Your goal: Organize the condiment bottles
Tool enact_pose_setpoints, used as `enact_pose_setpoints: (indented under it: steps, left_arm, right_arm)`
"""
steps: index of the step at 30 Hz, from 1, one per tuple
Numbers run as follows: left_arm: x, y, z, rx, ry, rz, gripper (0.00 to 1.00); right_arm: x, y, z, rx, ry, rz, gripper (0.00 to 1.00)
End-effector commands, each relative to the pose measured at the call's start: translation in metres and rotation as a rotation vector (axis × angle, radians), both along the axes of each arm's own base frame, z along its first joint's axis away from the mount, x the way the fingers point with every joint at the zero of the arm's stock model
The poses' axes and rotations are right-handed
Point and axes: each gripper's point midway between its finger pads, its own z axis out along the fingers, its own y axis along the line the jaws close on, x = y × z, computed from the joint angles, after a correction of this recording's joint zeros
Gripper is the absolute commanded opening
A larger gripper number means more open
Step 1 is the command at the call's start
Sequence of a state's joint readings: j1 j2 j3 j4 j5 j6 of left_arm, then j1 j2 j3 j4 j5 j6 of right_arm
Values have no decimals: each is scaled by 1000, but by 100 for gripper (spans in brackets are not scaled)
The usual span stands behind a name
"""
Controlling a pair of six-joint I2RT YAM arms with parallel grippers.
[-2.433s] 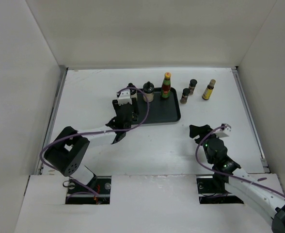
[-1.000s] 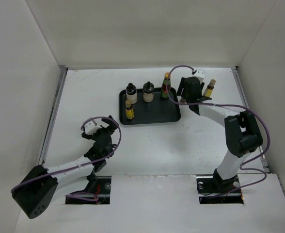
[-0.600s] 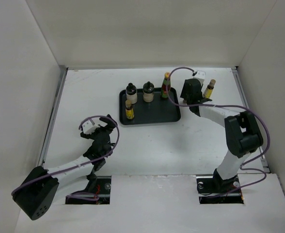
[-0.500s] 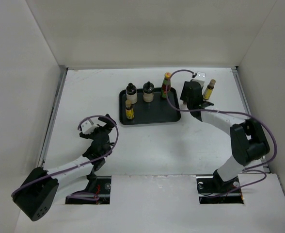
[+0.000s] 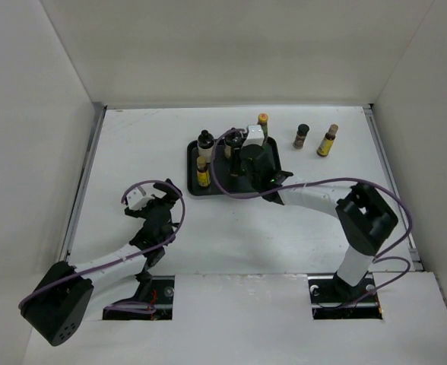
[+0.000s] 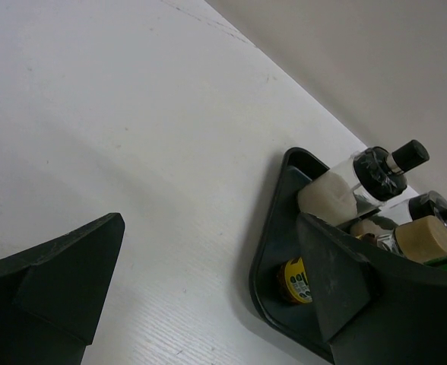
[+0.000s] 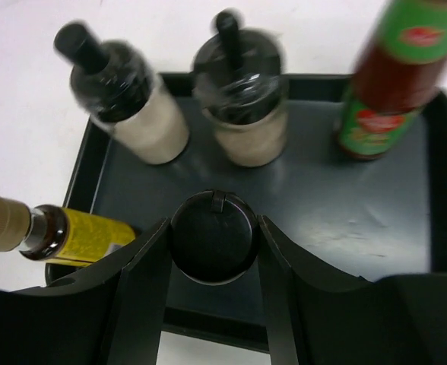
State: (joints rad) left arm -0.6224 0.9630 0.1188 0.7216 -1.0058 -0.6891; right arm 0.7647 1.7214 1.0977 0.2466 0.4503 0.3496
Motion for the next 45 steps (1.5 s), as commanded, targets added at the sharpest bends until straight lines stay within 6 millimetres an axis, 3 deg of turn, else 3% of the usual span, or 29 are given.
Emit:
enact_pose_setpoints:
  steps: [1,7,18,23,27,30,33,38,41,45]
  left_arm:
    - [2,-4,7,-39,-32,-19,100]
    - [4,-8,5,-37,-24,-39,100]
    - [7,-9,2,-33,-11,-46,100]
    - [6,-9,4,-36,-16,-48,100]
    - [7,-10,3,-36,-14,-52,100]
    - [6,-8,3,-36,-15,-46,100]
    - [7,-9,2,-33,-9,-51,100]
    - [8,-9,1,-32,-8,-49,100]
    - [8,-9,3,-38,-15,-52,100]
    - [7,-8,3,-38,-16,-49,100]
  right_arm:
    - [9,37,32,91,-74,40,44]
    - [8,53,7,64,-39,58,45]
    - [-9,62,-26,24,20,91,50]
    - [-10,55,-10,38,-5,73,74]
    - [-15,45,23,63,-51,73,81]
    - [-18,16,45,92,-81,40,84]
    - [-11,-29,58,114,-105,-33,85]
    - [34,-130,51,92,-100,-267,84]
    - [65,-178,48,70,-101,-390,84]
    - [102,-217,39,39,-78,-474,85]
